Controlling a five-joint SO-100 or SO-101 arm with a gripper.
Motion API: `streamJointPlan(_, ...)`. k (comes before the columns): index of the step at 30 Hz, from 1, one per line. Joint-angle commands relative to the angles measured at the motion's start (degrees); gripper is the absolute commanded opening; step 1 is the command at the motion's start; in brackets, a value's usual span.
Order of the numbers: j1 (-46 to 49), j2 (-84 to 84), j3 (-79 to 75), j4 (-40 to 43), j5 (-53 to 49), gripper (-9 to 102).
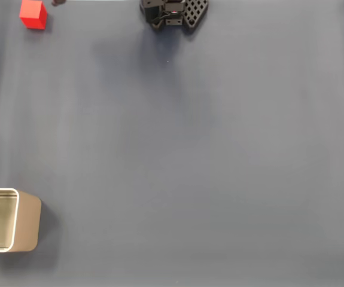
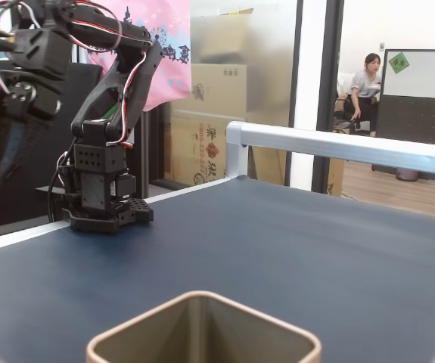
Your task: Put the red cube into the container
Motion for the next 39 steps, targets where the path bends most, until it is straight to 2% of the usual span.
streamJointPlan(1,2.64,-2.29,-3.69,-2.9,-0.7,1)
streamJointPlan(7,4.22,-9.23,-5.89,-10.02,0.44,6)
streamJointPlan(25,10.2,-21.97,-10.2,-11.51,2.9,34)
streamJointPlan(32,14.15,-26.81,-12.83,-13.97,1.85,37)
streamJointPlan(39,13.97,-31.9,-12.48,-17.93,2.9,37)
